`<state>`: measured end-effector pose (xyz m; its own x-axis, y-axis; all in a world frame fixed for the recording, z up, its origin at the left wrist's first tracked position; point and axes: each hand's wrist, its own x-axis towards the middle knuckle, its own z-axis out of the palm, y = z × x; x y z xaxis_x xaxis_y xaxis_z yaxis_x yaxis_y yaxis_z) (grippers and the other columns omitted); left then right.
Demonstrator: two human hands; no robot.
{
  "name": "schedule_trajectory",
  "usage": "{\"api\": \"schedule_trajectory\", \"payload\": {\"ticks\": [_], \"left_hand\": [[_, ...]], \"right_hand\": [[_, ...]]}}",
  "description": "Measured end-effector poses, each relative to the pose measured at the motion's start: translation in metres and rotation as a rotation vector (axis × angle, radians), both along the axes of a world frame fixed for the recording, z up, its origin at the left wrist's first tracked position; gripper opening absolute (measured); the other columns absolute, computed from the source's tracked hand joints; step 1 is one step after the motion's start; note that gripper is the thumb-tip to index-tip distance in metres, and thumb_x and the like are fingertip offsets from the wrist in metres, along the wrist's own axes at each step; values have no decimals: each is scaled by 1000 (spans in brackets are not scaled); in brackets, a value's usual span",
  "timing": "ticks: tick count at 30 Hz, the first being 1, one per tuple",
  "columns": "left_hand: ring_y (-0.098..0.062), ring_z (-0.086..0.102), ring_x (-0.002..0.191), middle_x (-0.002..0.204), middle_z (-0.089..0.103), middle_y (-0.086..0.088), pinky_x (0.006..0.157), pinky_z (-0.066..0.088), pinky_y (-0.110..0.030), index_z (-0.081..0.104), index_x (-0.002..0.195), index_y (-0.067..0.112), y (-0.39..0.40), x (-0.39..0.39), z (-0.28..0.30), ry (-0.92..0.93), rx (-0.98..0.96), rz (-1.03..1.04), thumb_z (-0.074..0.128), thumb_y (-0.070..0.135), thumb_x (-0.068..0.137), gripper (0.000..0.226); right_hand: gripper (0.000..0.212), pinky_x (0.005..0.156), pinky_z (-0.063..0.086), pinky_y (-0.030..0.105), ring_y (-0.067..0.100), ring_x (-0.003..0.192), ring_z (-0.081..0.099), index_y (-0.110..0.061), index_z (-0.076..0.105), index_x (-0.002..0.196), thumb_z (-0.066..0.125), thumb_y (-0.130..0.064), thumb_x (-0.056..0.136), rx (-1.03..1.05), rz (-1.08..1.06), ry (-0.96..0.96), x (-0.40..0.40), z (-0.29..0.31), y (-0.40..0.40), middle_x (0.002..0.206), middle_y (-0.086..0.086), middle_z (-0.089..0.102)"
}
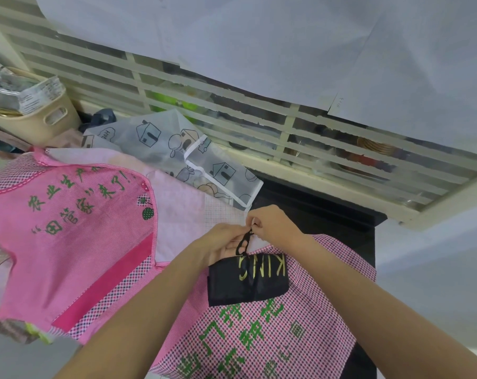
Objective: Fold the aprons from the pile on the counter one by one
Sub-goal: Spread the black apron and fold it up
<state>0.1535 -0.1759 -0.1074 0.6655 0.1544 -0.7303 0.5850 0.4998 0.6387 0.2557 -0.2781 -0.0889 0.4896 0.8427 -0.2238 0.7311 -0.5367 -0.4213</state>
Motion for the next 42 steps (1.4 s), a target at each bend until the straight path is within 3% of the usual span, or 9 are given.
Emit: {"api": "schedule_trajectory", "payload": {"ticks": [4, 8, 11, 14, 16, 20, 24, 33, 42], "left_hand": [[-9, 52, 49, 61, 56, -4, 49, 49, -16, 62, 79, 8, 1, 0, -3, 49, 50, 6, 64, 13, 87, 9], [-13, 50, 53, 59, 56, -7, 51, 47, -19, 62, 73, 7, -3, 4, -9, 33, 225, -35, 63, 7, 86, 13], [-13, 51, 57, 61, 58, -4, 60, 45, -21, 62, 68, 10, -6, 7, -15, -33, 429, -41, 67, 6, 82, 16], [-6, 55, 62, 66, 61, 3, 61, 43, -12, 62, 71, 15, -6, 8, -14, -121, 737, -168, 70, 8, 79, 14], [-8, 57, 67, 70, 62, 4, 65, 43, -16, 63, 75, 16, -6, 8, -15, -141, 775, -176, 70, 8, 79, 11], [-15, 60, 74, 88, 67, -11, 73, 54, -25, 67, 94, 3, -5, 8, -15, -40, 300, 82, 65, 13, 87, 12], [-10, 57, 51, 68, 64, -8, 51, 53, -20, 64, 84, 2, -5, 8, -9, 48, -40, 195, 60, 15, 91, 16], [-10, 57, 48, 67, 65, -9, 50, 55, -20, 67, 86, 0, -3, 3, -15, 47, 28, 221, 63, 17, 89, 18], [-8, 60, 45, 65, 67, -8, 43, 50, -18, 67, 80, 1, -9, 9, -10, 116, 18, 151, 71, 18, 83, 18]], "right_hand": [[13, 72, 47, 11, 9, 74, 62, -4, 72, 95, 63, -7, 87, 96, -90, 231, 3, 2, -5, 94, 10, 72], [12, 65, 43, 1, 3, 71, 61, -4, 73, 94, 67, -10, 85, 86, -132, 280, 2, 1, -4, 93, 9, 73], [12, 58, 43, 1, 6, 69, 63, -4, 73, 94, 68, -9, 84, 83, -229, 307, 3, 1, -2, 91, 5, 71], [13, 56, 44, 4, 2, 60, 59, -3, 74, 94, 68, -4, 83, 2, -268, 332, 8, -1, -2, 84, 3, 69], [13, 61, 47, 9, 7, 64, 62, -4, 75, 91, 64, -1, 83, -54, -241, 240, 7, -4, 0, 86, 6, 70], [17, 80, 52, 32, 25, 89, 62, -6, 69, 98, 54, -8, 90, -121, -104, -68, -3, -8, 5, 100, 12, 65], [21, 80, 46, 34, 28, 96, 60, -7, 61, 106, 42, -10, 96, -110, 39, -244, -7, -8, 7, 104, 11, 63], [20, 79, 46, 32, 27, 93, 61, -8, 52, 116, 44, -11, 98, -157, 200, -328, -10, -6, 1, 106, 11, 64], [31, 89, 50, 33, 27, 103, 60, -14, 50, 130, 43, -14, 100, -141, 163, -186, -6, 9, -11, 115, 14, 62]]}}
